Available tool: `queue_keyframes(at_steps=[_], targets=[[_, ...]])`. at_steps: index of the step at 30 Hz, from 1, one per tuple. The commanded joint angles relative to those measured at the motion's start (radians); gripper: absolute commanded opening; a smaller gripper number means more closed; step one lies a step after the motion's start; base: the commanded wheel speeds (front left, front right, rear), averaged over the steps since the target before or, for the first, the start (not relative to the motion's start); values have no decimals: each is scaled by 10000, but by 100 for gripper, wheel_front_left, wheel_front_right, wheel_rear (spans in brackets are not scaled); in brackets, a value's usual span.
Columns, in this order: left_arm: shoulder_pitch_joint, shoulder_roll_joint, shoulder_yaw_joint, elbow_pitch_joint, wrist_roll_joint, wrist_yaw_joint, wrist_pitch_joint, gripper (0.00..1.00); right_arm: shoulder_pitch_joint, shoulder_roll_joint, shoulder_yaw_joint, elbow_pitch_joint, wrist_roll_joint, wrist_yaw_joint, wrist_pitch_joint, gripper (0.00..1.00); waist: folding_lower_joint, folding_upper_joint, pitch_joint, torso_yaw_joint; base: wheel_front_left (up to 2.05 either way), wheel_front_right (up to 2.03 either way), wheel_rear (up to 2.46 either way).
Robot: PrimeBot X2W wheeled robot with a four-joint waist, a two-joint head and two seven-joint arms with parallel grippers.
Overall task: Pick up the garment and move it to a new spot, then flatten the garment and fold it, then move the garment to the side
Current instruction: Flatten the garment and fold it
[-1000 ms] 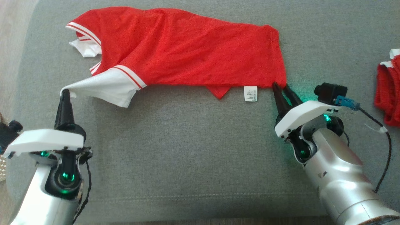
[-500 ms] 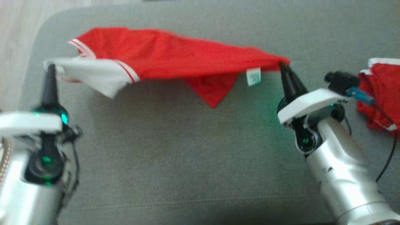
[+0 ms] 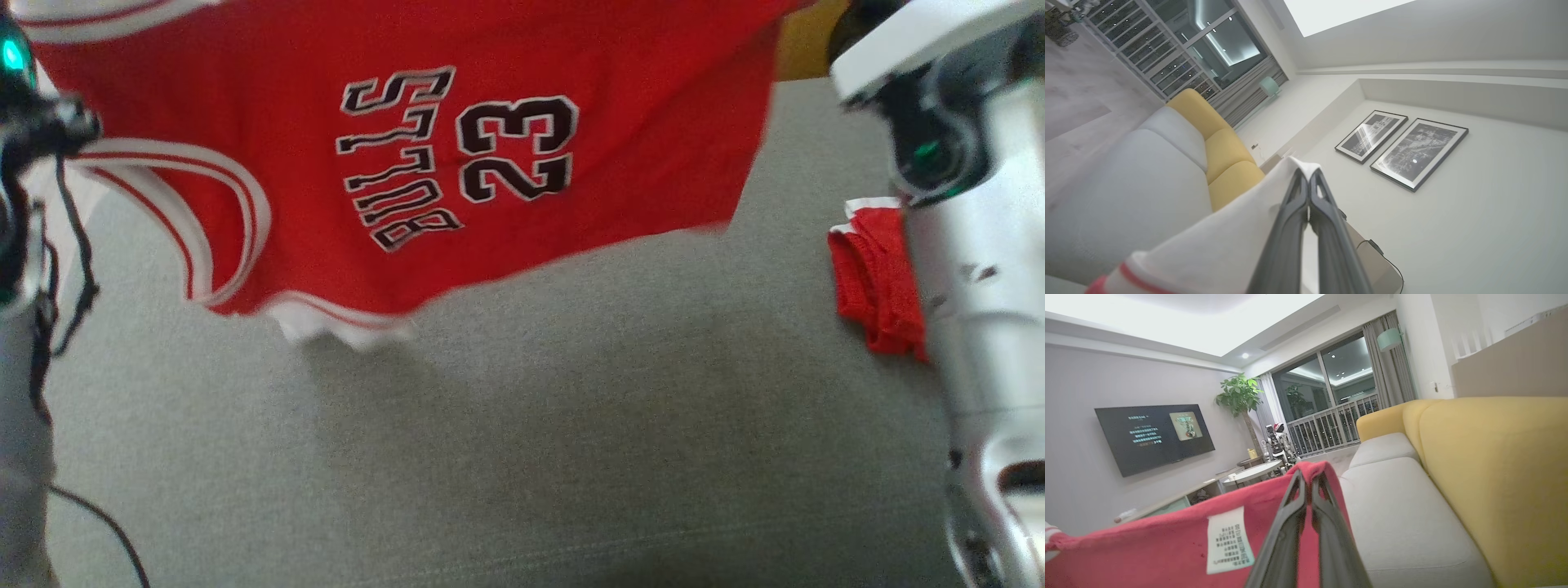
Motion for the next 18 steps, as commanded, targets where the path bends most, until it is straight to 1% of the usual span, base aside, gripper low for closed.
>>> queue_keyframes(at_steps=[1,5,10,12,15,18], targets=[[-844,488,299,-168,142,55,65,0,-495,59,36,-415,-207,-4,210,0,0,0,-72,-58,0,0,0],[-1831,430,-56,522,296,250,337,0,-977,-11,-328,-565,-823,-4,1111,0,0,0,-3,-33,0,0,0],[-3134,521,-722,1954,807,204,717,0,-1596,194,-644,-147,-1717,-4,1949,0,0,0,453,-75,0,0,0],[-3769,654,-1041,2615,1140,109,887,0,-1967,304,-826,174,-2137,-4,2066,0,0,0,858,-100,0,0,0],[-4805,996,-1684,3599,1676,-206,1477,0,-2692,475,-1119,783,-2850,-4,2014,0,0,0,1666,-140,0,0,0],[-6034,1307,-2053,4642,2368,-544,1485,0,-3588,633,-1550,1427,-3587,-4,1656,0,0,0,2614,-152,0,0,0]])
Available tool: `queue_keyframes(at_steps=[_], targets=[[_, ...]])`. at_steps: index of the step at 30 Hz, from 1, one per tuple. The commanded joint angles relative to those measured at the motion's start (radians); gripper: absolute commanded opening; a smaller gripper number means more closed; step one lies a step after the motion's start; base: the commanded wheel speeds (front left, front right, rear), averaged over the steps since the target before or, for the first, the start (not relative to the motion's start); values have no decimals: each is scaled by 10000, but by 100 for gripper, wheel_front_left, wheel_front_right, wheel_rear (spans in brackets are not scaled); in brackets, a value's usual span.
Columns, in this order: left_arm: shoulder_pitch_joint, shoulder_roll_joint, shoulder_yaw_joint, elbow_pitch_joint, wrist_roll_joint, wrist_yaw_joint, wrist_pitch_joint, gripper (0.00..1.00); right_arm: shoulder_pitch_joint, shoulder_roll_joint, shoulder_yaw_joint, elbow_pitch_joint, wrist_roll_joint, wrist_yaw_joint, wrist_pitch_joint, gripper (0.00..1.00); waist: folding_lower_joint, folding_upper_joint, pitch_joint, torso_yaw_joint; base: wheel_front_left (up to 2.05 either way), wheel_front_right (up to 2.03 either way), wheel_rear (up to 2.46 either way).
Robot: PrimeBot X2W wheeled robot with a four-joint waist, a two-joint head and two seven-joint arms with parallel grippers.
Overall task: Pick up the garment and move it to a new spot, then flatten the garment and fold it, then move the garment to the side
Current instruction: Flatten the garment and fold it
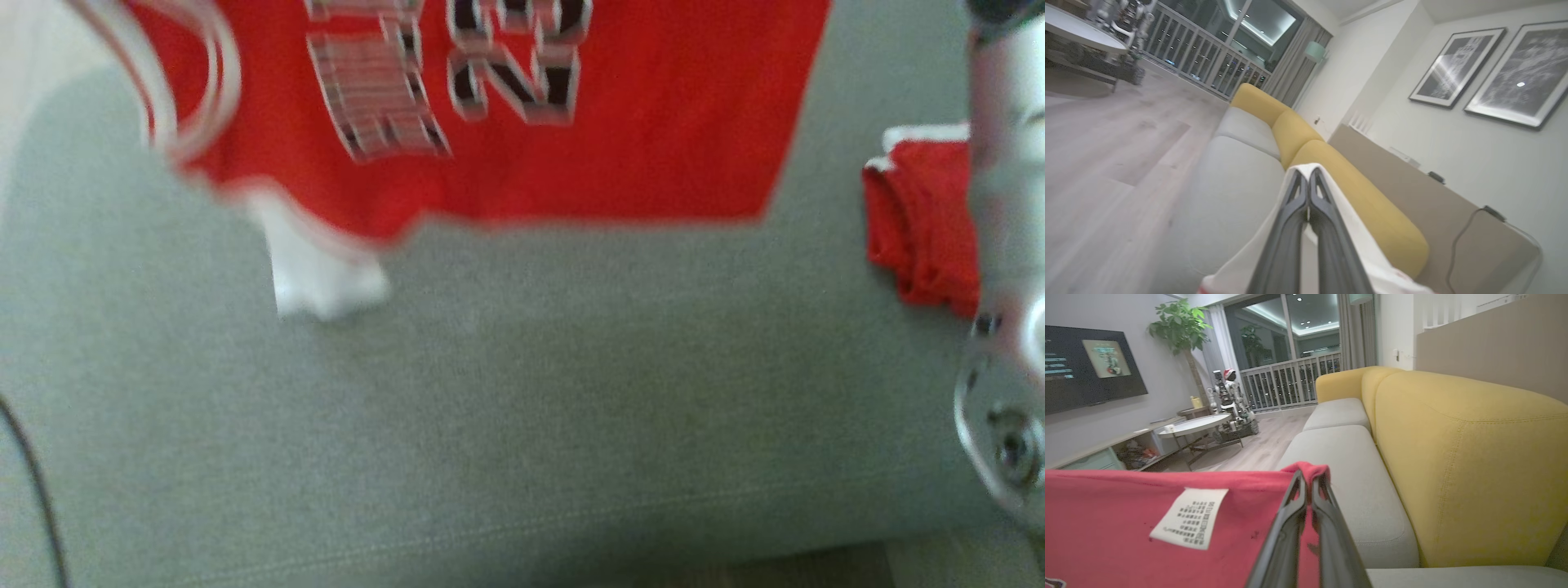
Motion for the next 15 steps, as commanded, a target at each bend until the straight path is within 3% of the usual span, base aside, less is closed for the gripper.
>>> queue_keyframes(at_steps=[1,5,9,12,15], targets=[[-1416,771,131,329,564,-278,-83,0,-1172,300,-199,9,-506,-4,-359,0,0,0,1457,-51,0,0,0],[-3174,997,-212,1444,1577,-979,-811,0,-2561,386,-532,415,-1864,-4,-1878,0,0,0,2743,-27,0,0,0],[-4477,786,-260,2340,2126,-1939,-2174,0,-3655,409,-432,847,-2506,-4,-3526,0,0,0,3706,190,0,0,0],[-4776,541,-224,2912,2127,-2723,-2970,0,-4068,412,-134,1286,-2587,-4,-4374,0,0,0,4256,446,0,0,0],[-4232,250,-289,3519,1891,-3178,-3411,0,-3904,413,292,1852,-2510,-4,-4743,0,0,0,4450,677,0,0,0]])
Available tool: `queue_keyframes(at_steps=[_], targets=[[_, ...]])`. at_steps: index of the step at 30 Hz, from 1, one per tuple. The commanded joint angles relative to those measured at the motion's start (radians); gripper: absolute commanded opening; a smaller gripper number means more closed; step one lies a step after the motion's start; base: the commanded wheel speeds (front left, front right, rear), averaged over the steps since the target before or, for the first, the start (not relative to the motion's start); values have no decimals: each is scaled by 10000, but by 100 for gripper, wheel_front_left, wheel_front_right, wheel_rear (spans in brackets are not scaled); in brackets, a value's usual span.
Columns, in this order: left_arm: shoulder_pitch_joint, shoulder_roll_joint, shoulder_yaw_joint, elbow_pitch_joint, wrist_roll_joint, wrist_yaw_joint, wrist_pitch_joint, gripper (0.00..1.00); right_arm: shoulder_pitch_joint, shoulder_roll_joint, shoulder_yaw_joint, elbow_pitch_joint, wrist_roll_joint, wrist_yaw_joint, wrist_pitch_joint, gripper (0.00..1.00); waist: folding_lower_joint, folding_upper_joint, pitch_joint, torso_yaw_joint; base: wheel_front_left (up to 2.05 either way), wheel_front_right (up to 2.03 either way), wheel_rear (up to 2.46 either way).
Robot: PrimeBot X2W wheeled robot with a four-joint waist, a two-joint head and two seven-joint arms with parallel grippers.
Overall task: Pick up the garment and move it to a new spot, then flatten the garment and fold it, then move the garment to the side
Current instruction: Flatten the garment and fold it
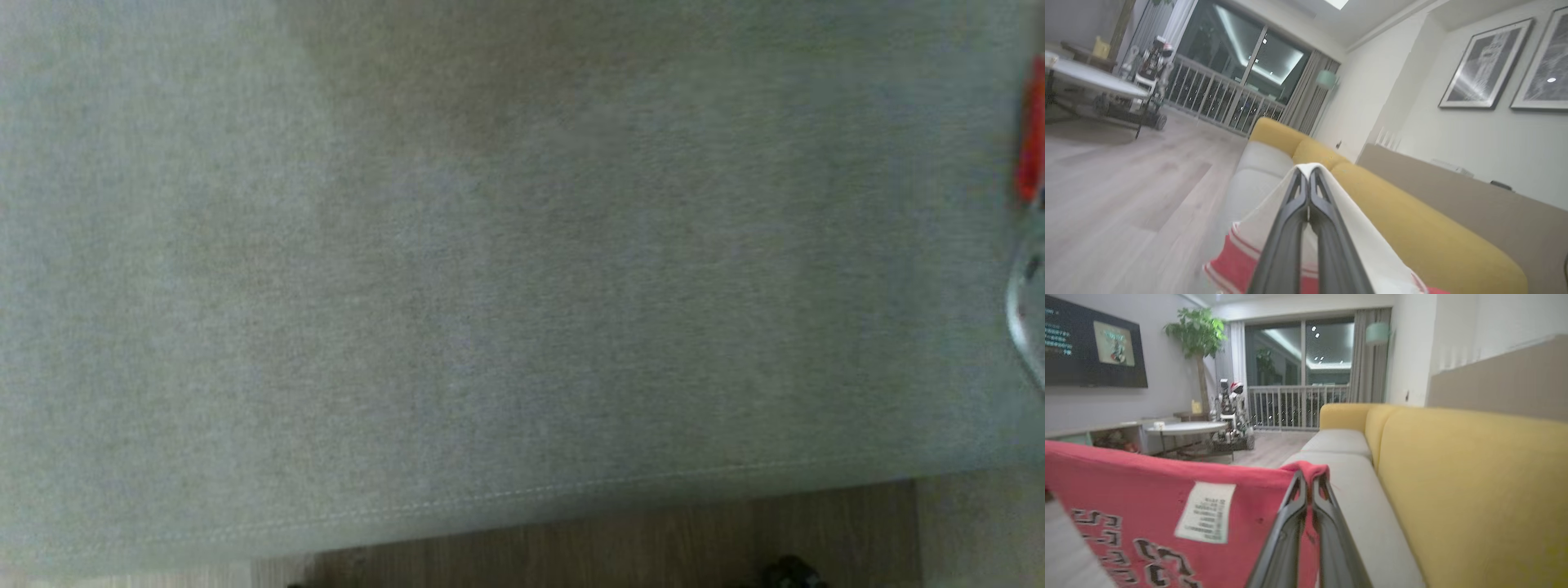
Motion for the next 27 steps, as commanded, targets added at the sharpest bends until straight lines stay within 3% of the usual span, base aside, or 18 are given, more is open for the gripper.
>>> queue_keyframes(at_steps=[1,5,8,18,21,27], targets=[[231,385,139,-80,-111,-96,-95,0,18,204,76,-174,51,-4,-115,0,-3,1,408,416,0,0,0],[1660,151,66,246,-661,-248,-404,0,816,205,333,360,294,-4,-273,0,-3,1,121,551,0,0,0],[3106,119,-202,-354,-1296,-260,-349,0,1666,205,337,515,485,-4,-297,0,-3,1,-377,601,0,0,0],[9287,1018,-729,-3256,-3415,-259,314,0,5794,-36,-206,1410,859,-4,-26,0,-3,1,-2705,674,0,0,0],[10827,1210,-569,-3983,-3912,12,206,0,6969,-173,-235,1393,1047,-4,77,0,-3,1,-3204,680,0,0,0],[13523,1489,-146,-6158,-4729,1001,-206,0,9043,-237,-101,432,1385,-4,174,0,-3,1,-3878,695,0,0,0]])
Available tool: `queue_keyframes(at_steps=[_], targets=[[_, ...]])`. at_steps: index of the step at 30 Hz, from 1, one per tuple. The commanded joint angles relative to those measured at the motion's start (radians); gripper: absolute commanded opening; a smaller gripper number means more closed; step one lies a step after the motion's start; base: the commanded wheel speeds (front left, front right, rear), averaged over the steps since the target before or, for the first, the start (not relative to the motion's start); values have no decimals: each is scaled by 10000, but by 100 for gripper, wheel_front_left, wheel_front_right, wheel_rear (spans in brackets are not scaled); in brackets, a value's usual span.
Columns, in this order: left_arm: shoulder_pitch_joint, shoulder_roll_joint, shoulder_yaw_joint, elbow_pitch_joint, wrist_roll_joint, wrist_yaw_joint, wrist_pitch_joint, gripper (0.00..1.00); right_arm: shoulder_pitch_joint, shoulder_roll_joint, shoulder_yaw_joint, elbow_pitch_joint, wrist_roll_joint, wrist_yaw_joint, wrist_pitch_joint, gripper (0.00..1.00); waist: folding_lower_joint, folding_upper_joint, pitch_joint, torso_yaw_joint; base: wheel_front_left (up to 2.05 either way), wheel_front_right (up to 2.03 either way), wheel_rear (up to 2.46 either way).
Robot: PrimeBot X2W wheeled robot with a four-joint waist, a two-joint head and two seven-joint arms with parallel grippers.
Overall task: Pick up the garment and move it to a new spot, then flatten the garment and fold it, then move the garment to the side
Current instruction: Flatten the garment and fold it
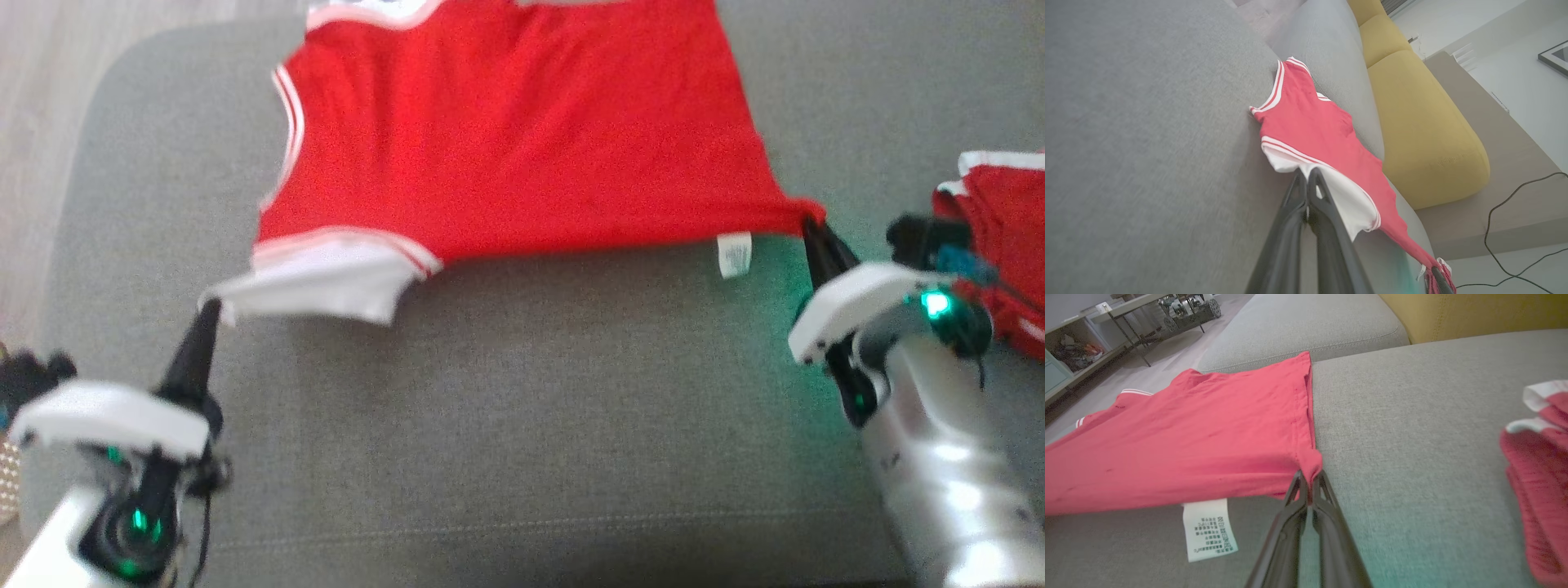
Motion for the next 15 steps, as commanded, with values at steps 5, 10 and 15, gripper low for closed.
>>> queue_keyframes(at_steps=[5,10,15], targets=[[1585,858,879,-2348,-257,1076,-461,0,1733,-48,112,-2180,386,-4,430,0,0,-1,-699,61,0,0,0],[3453,1229,1472,-4234,-462,2001,-654,0,3997,46,-360,-5397,472,-4,1547,0,0,-1,-808,46,0,0,0],[4370,1354,1824,-5372,-623,2510,-704,0,5755,234,-869,-8435,270,-4,2896,0,0,-1,-790,68,0,0,0]])
